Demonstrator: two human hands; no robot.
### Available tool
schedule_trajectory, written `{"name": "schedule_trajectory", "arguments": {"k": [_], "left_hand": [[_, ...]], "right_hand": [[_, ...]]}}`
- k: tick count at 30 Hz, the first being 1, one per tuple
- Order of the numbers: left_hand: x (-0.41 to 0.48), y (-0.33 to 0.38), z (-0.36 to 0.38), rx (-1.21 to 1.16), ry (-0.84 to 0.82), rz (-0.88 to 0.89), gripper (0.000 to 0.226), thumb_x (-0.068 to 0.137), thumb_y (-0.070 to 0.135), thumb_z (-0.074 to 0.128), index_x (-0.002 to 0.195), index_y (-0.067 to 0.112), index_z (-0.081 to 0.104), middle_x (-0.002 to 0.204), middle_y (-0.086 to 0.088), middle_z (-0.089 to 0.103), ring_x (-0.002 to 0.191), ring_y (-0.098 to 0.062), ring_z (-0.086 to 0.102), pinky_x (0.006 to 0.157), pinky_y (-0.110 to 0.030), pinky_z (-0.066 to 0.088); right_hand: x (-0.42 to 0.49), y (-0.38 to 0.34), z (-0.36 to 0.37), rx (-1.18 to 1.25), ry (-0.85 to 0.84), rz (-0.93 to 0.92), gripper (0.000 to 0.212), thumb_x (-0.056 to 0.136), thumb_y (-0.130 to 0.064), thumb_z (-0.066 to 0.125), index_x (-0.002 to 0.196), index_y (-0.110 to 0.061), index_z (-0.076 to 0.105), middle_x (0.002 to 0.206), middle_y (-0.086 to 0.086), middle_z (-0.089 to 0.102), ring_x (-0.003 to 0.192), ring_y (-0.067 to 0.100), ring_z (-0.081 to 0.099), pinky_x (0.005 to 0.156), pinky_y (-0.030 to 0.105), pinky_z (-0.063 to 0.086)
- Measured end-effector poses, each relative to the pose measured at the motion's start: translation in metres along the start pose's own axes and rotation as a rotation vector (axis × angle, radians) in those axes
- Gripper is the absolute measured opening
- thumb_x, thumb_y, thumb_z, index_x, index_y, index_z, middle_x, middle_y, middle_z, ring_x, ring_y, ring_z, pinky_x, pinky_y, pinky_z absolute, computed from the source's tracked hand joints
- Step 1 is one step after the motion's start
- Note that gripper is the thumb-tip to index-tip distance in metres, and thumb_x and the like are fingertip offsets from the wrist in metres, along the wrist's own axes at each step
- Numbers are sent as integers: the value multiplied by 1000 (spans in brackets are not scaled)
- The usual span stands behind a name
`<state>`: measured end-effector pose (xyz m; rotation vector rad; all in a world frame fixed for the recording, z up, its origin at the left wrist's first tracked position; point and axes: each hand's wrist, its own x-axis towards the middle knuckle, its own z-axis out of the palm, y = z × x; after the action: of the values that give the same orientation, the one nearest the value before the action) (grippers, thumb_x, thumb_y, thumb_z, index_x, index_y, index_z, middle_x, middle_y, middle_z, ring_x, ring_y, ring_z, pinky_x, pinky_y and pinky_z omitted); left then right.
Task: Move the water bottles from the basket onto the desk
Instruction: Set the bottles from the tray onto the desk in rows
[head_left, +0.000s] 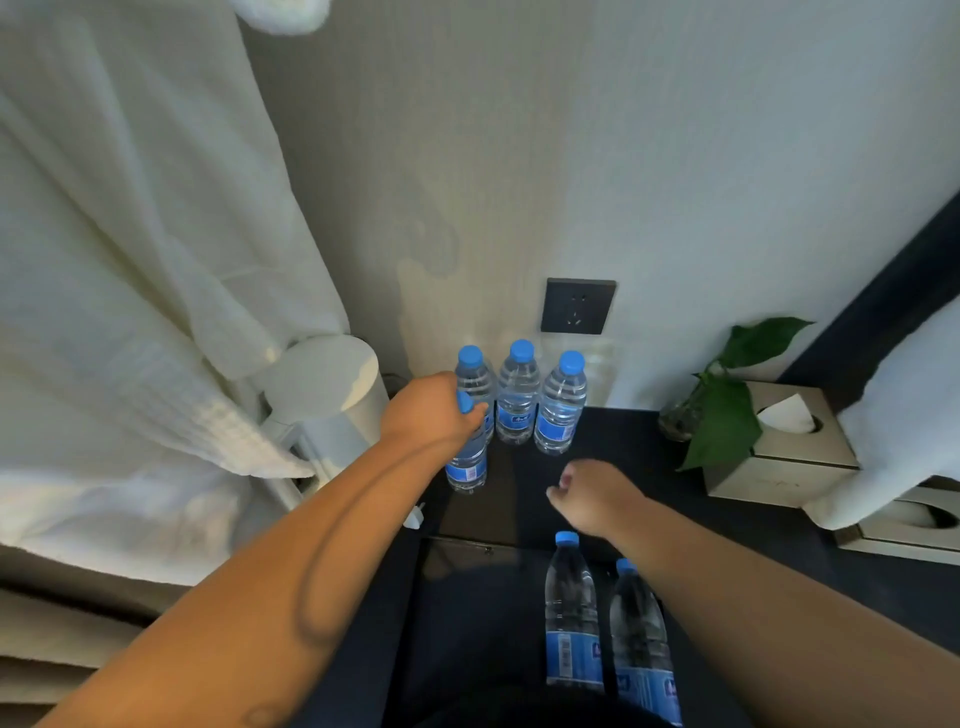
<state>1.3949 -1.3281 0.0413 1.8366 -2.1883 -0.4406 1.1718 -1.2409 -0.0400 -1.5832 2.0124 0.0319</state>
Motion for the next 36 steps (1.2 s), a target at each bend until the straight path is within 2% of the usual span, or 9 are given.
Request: {"name": "schedule_trajectory", "arguments": {"k": [6,13,16,19,22,25,29,32,36], "left_hand": [[-6,0,-1,23,-7,12,40,89,52,68,70,28,42,67,8,49,59,-12,45,50,-28,28],[-15,4,7,74,46,13,45,86,65,68,89,23,53,75,3,54,71,-23,56,62,-32,40],[-24,3,16,29,104,-61,59,83,69,67,110,18,53,90,-3,67,83,-29,66,64,-34,45],[-46,0,36,-233,155,-256,64,82,64,70,125,20,50,108,-4,71,97,-31,69,70,-33,46],[-80,-5,73,-319,68,-464,70,86,62,69,133,14,48,119,-10,69,109,-35,67,79,-37,48],[-116,-4,112,-284,-35,-463,54,93,55,64,119,8,59,113,-11,71,109,-34,68,80,-33,46],[-128,14,141,-225,-285,-235,37,98,49,59,95,15,74,91,-3,75,94,-25,71,77,-31,51],[-117,36,150,-209,-388,-121,44,98,51,56,84,14,74,83,-3,75,86,-23,70,74,-31,52],[-100,59,167,-45,-548,-106,55,98,58,50,75,10,65,82,-10,70,86,-29,67,70,-33,44]], "right_hand": [[-32,5,45,-183,-72,-6,43,97,-54,58,122,-20,60,115,1,65,105,23,64,75,35,47],[-48,19,41,-102,52,94,35,104,-49,47,121,-20,60,106,1,65,97,21,65,80,39,56],[-50,43,35,-127,37,162,33,103,-48,51,119,-22,63,107,1,65,97,20,63,78,36,53],[-51,65,33,-149,-43,193,36,101,-48,56,122,-21,64,116,3,65,101,21,62,75,35,47],[-52,80,35,-126,-90,202,43,98,-53,57,125,-20,61,120,4,64,107,23,63,75,36,47],[-56,88,41,-83,-77,207,52,94,-58,58,128,-19,55,114,2,64,104,24,64,70,36,46],[-56,92,45,-83,-65,302,66,85,-69,60,127,-19,52,83,-5,49,83,22,57,53,33,37],[-50,93,44,-132,-140,324,61,82,-78,55,104,-21,61,78,-4,59,72,18,61,52,32,39],[-40,90,44,-164,-164,336,60,75,-83,57,77,-23,56,74,-2,66,65,20,61,51,32,41]]}}
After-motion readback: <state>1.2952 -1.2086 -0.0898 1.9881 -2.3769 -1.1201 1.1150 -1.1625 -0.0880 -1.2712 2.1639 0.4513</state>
